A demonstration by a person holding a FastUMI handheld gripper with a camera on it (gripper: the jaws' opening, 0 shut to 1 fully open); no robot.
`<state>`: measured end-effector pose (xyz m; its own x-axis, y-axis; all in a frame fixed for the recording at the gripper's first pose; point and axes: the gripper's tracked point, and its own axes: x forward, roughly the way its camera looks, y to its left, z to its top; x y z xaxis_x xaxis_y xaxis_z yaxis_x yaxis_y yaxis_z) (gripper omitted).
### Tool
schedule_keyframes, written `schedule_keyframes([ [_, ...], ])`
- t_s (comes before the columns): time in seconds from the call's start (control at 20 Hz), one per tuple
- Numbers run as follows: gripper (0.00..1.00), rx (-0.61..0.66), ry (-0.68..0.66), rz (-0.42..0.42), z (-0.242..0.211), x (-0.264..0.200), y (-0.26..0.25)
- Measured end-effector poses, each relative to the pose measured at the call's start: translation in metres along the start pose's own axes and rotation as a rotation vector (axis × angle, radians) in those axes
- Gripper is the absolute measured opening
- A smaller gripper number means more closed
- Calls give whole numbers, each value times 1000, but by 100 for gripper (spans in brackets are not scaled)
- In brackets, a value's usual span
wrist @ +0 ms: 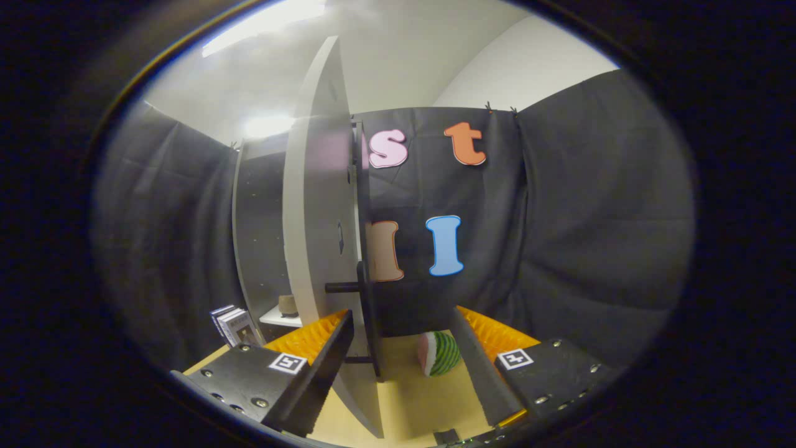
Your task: Open the shoe cabinet door, grab the shoes and put them into the shoe cabinet, then close the shoe cabinet door.
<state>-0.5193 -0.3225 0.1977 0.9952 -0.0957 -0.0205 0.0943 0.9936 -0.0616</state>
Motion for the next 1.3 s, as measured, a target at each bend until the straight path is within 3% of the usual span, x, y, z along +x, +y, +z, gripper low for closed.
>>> schedule_keyframes([
  [0.35,84,36,-26,117,-5,-3,53],
  [0.95,85,99,38,254,-40,31,207],
  [1.3,96,85,93,316,-62,91,293],
])
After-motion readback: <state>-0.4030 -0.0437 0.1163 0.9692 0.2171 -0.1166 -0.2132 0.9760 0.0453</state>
